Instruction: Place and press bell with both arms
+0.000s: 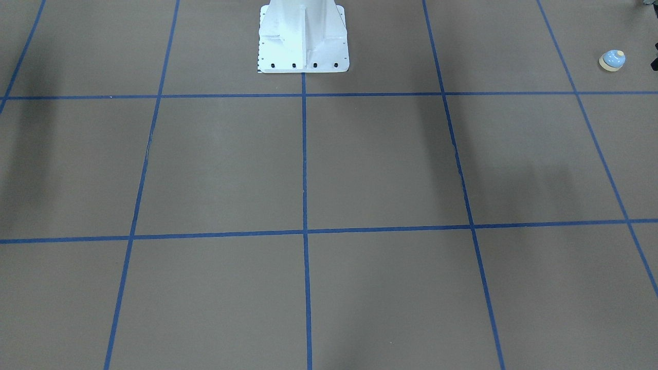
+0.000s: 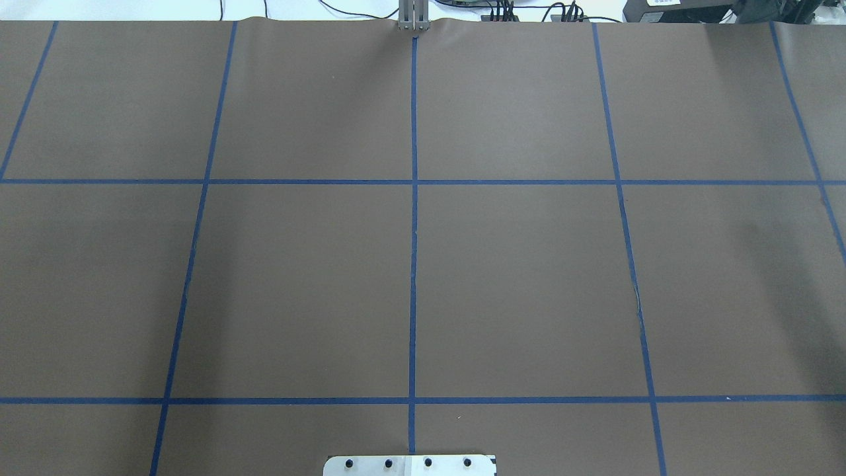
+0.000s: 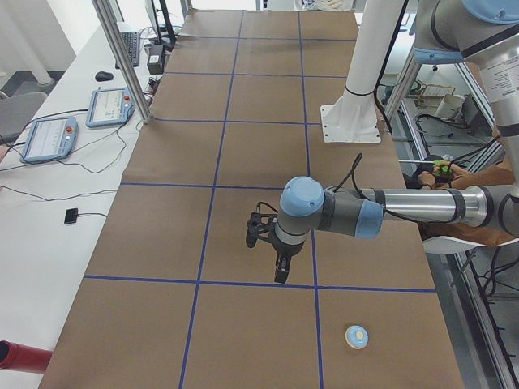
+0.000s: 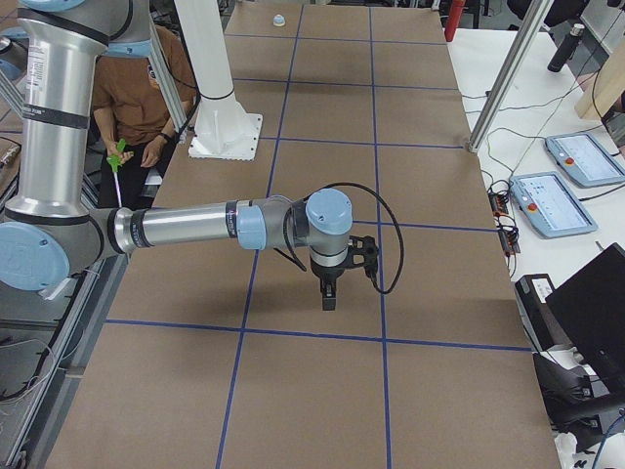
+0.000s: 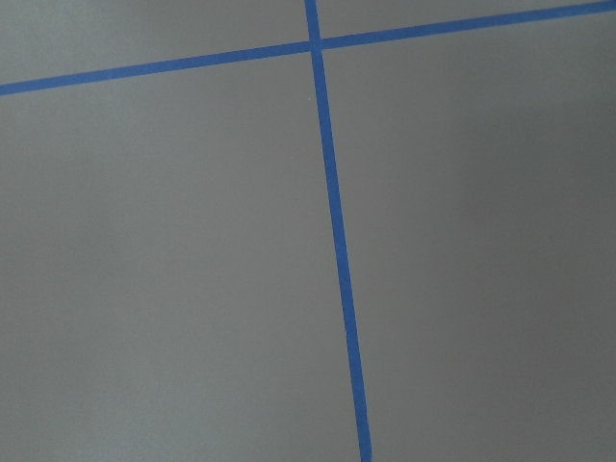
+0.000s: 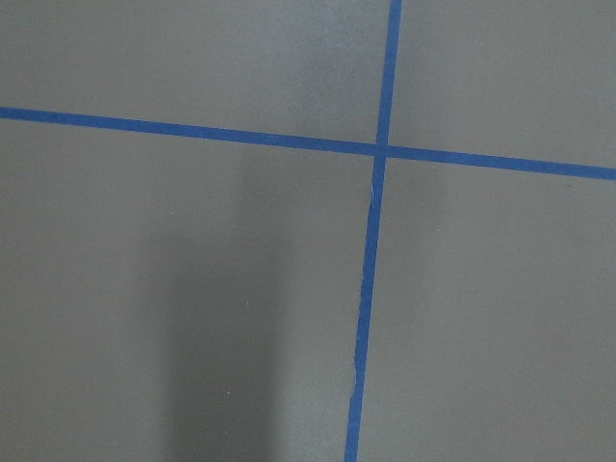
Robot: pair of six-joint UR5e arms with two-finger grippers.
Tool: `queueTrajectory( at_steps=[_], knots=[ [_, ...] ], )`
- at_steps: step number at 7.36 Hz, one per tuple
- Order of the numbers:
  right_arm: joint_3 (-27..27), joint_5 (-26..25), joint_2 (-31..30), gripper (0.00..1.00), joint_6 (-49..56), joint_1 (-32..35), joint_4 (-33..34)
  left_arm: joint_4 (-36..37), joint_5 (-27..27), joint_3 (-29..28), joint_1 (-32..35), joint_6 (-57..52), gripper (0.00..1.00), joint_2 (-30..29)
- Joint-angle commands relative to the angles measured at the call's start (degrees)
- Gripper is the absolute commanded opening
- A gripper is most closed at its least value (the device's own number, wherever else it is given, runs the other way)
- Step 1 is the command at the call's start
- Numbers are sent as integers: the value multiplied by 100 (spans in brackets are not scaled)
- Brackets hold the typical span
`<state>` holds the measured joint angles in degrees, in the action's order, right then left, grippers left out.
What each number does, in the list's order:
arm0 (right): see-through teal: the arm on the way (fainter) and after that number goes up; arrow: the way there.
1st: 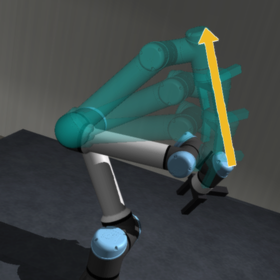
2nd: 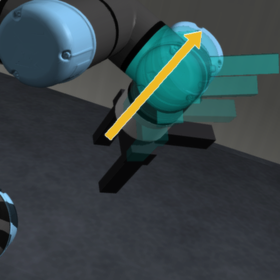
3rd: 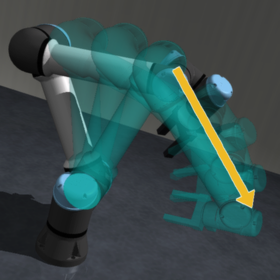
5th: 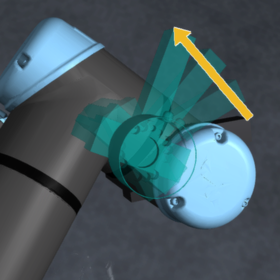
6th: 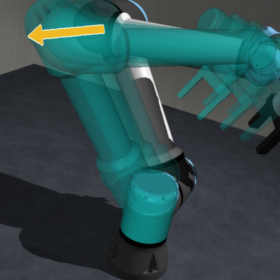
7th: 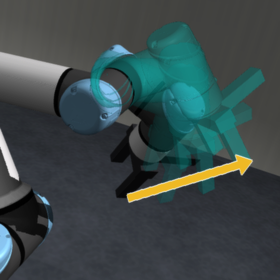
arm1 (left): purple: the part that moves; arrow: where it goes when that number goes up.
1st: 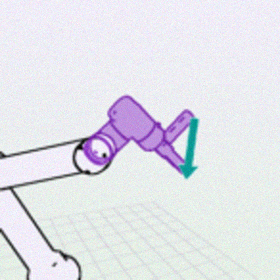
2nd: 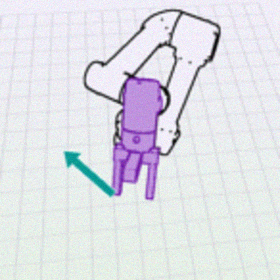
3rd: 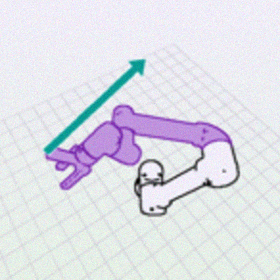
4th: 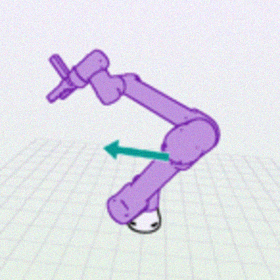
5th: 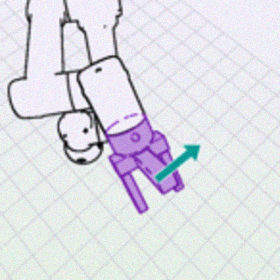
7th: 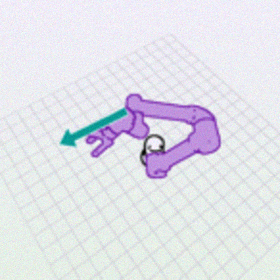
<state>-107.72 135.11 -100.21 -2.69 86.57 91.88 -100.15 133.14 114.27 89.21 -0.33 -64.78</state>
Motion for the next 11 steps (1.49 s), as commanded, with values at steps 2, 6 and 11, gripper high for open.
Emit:
queueTrajectory(
  at_steps=[2, 6, 11],
  knots=[
    [23, 6, -7, 100, -13, 0, -21, -5, 10, -10, -9, 51, 100, 9],
    [49, 41, -7, 100, -21, 0, -12, -14, 19, -10, -17, 51, 99, -17],
    [111, 24, -16, 100, -39, 0, -13, 30, 432, -63, -35, 77, 100, 27]
  ],
)
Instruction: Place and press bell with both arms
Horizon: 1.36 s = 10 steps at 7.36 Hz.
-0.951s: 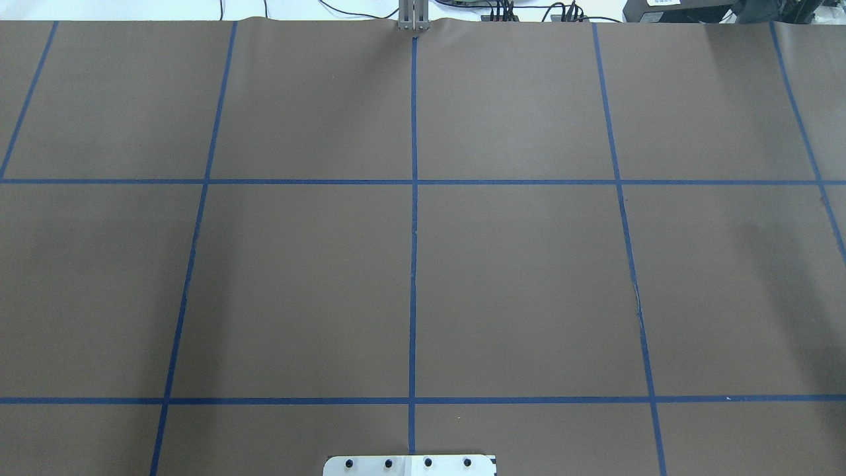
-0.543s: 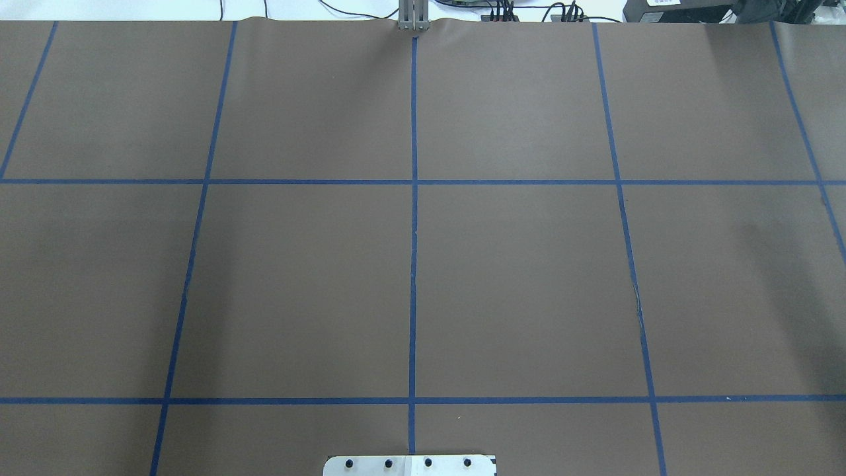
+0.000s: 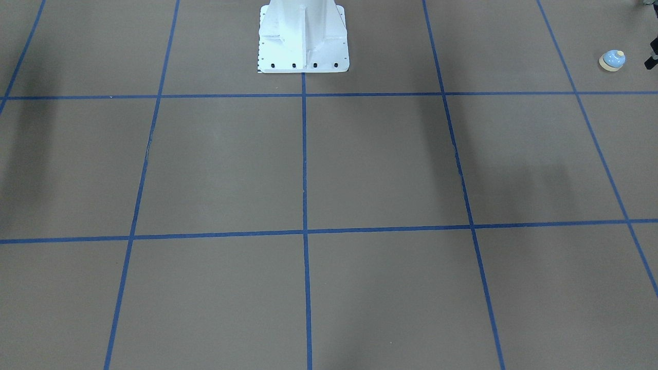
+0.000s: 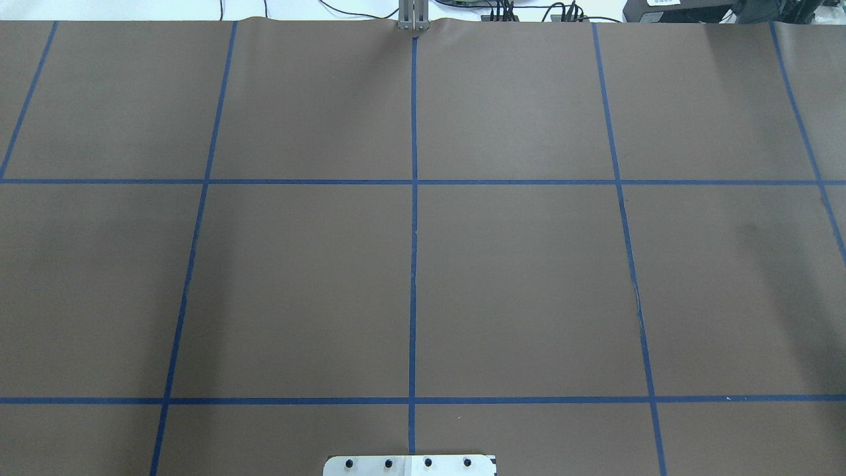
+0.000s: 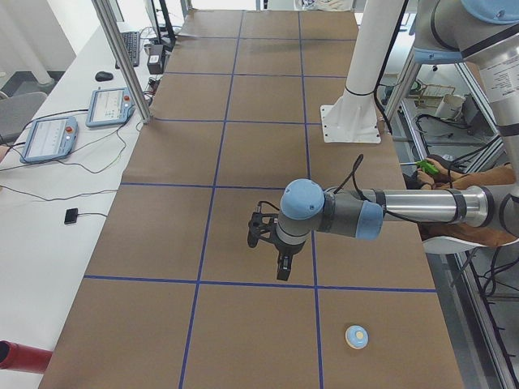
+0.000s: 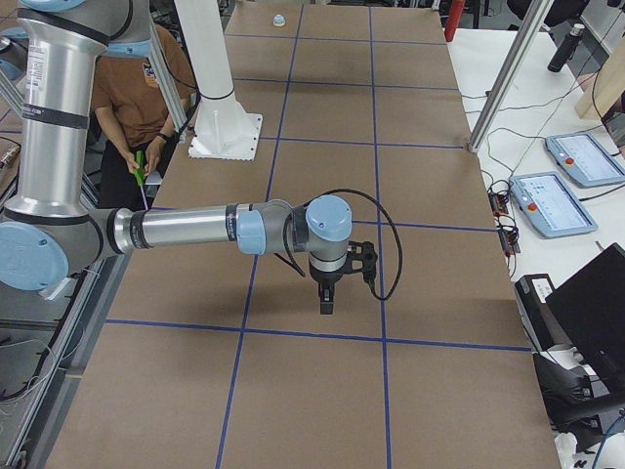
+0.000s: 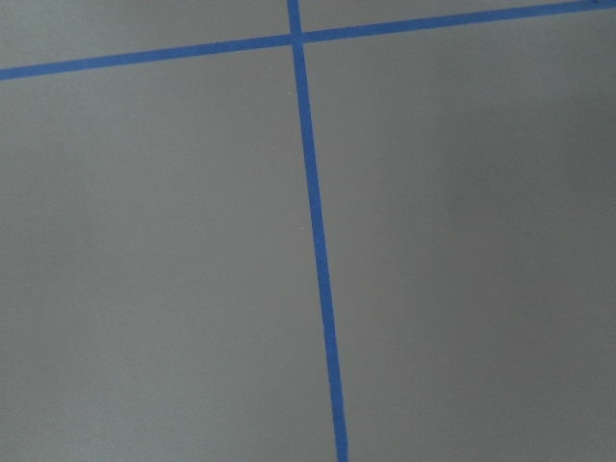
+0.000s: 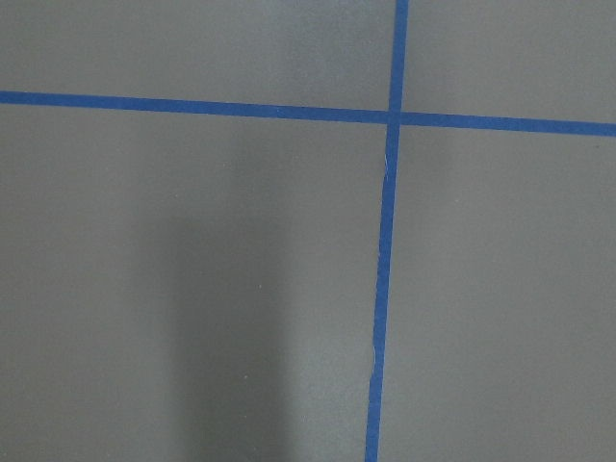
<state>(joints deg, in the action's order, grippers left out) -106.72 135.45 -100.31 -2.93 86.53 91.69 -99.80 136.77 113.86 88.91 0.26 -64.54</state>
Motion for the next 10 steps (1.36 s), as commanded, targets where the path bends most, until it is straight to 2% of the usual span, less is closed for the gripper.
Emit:
queueTrajectory(
  at_steps=[1, 4, 5, 7, 9, 10],
  knots=[
    [45, 25, -6, 100, -23, -5, 7, 30, 60, -65, -22, 70, 100, 3],
    [10, 183, -15, 100, -14, -5, -11, -31, 17, -924, -23, 88, 99, 3],
    [2, 184, -15, 100, -5, -5, -19, -74, -19, -1258, -23, 88, 85, 55],
    [19, 219, -23, 100, -14, -14, -475, -1168, -273, -1462, -23, 176, 0, 747],
    [28, 219, -15, 100, -23, -22, -485, -1444, -282, -1507, -23, 115, 0, 1318],
    [19, 219, -15, 100, -32, -31, -494, -1655, -552, -1542, -23, 124, 0, 1504]
  ],
)
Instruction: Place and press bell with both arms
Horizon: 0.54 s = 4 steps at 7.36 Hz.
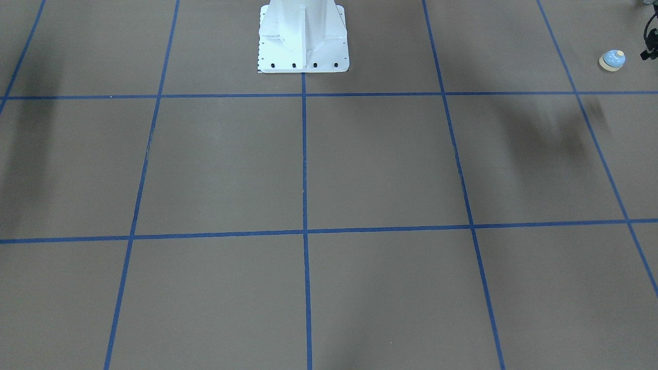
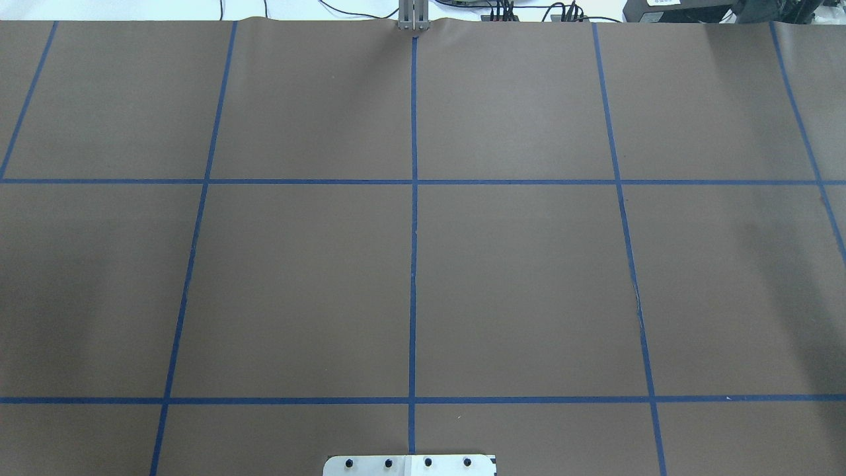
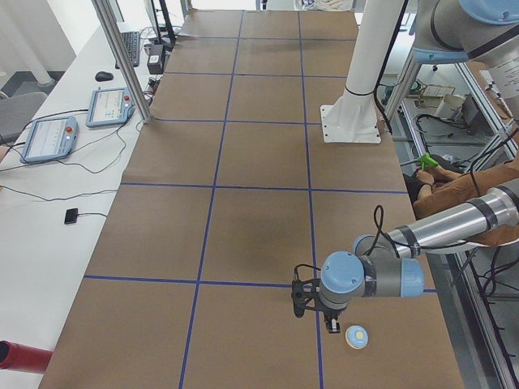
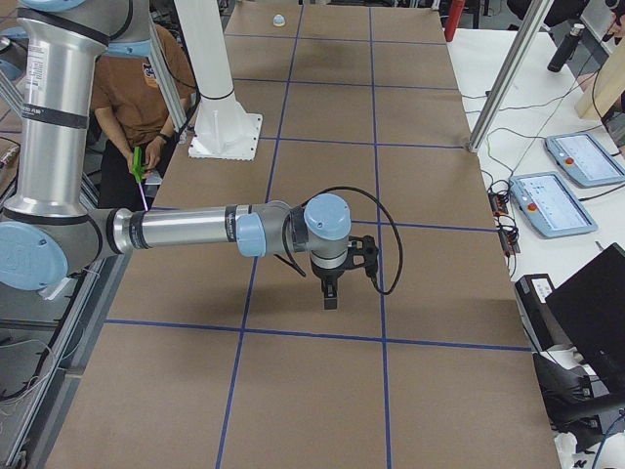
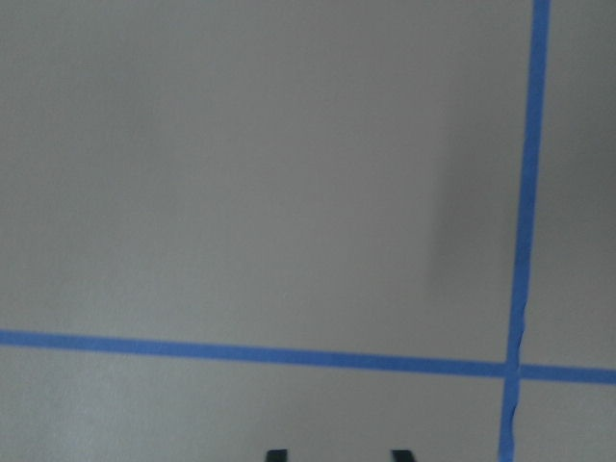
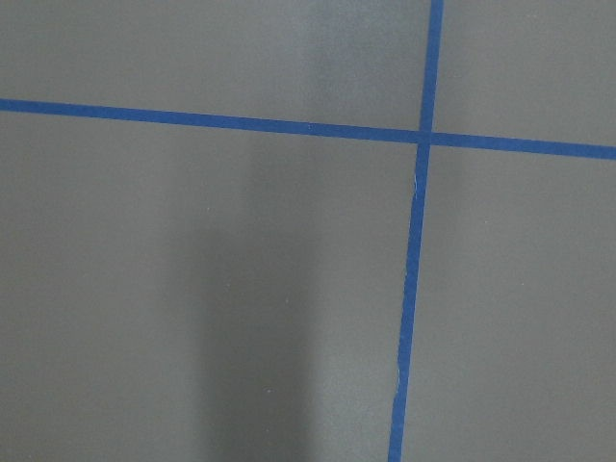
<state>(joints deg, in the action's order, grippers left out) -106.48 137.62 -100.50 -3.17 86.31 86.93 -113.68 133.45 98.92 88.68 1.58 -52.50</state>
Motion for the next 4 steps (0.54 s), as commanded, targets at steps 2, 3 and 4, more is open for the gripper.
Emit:
queueTrajectory(
  at_steps=[2, 3, 4],
  knots=[
    [-13, 10, 4, 100, -17, -17, -10, -1171, -346, -642, 0, 26, 0, 522],
    [-13, 10, 4, 100, -17, -26, -18, -1191, -276, -672, 0, 26, 0, 522],
    [-13, 19, 4, 100, -17, -26, -10, -1156, 12, -759, -9, 26, 0, 513]
  ],
)
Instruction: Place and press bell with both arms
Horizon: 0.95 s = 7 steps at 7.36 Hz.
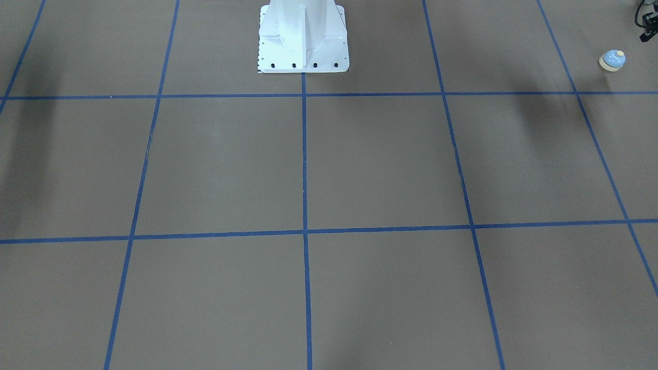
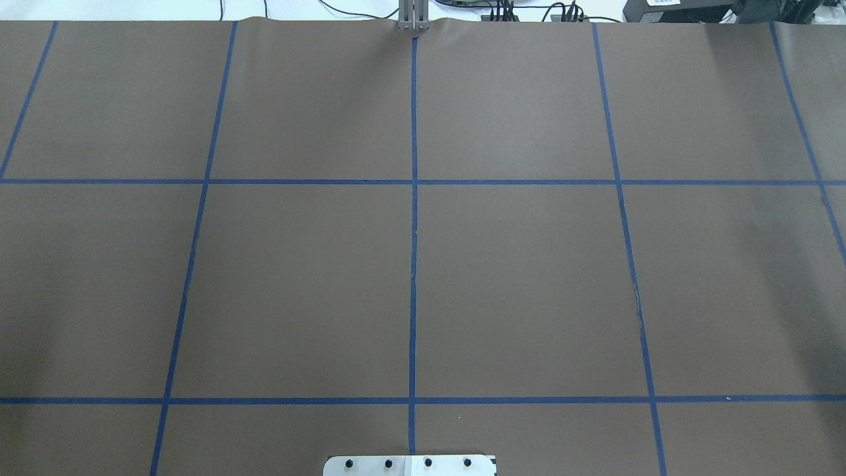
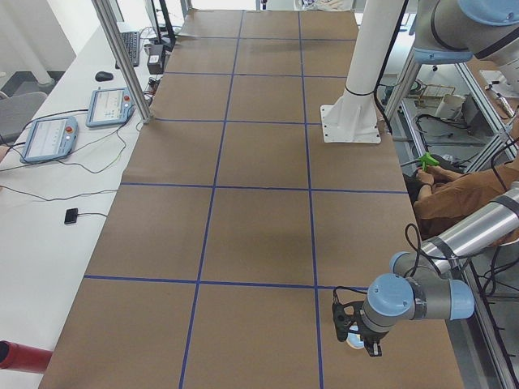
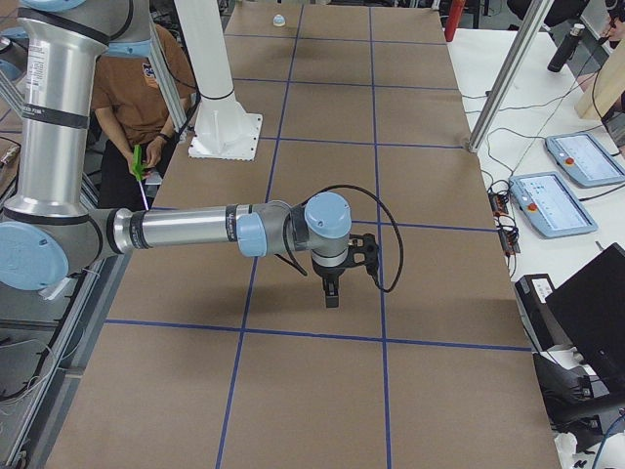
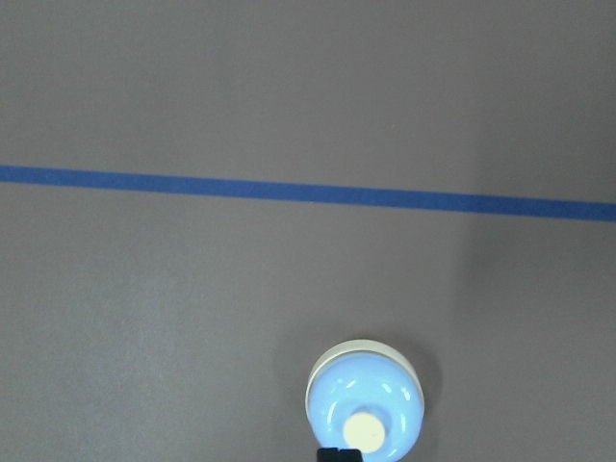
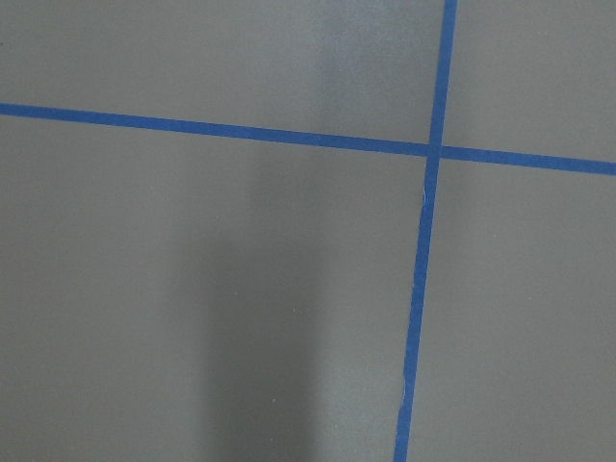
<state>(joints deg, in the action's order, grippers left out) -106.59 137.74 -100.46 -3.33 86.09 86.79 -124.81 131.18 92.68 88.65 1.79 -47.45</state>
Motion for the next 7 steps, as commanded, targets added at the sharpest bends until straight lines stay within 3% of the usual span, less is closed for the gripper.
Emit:
queueTrajectory(
  at_steps=[1, 3, 5, 6, 7],
  knots=[
    [-2, 34, 0, 100, 0, -22, 5, -26, 485, -162, -15, -3, 0, 8],
    [7, 25, 0, 100, 0, -31, 5, 148, 532, -390, -59, 58, 0, -289],
    [-2, 25, 0, 100, 0, -39, -4, 798, 962, -391, -120, 120, 0, -685],
    [-2, 34, -9, 100, 8, -39, -4, 774, 954, -391, -138, 59, 44, -695],
    [-2, 34, -26, 100, 0, -39, -4, 782, 954, -400, -147, 59, 82, -695]
  ],
)
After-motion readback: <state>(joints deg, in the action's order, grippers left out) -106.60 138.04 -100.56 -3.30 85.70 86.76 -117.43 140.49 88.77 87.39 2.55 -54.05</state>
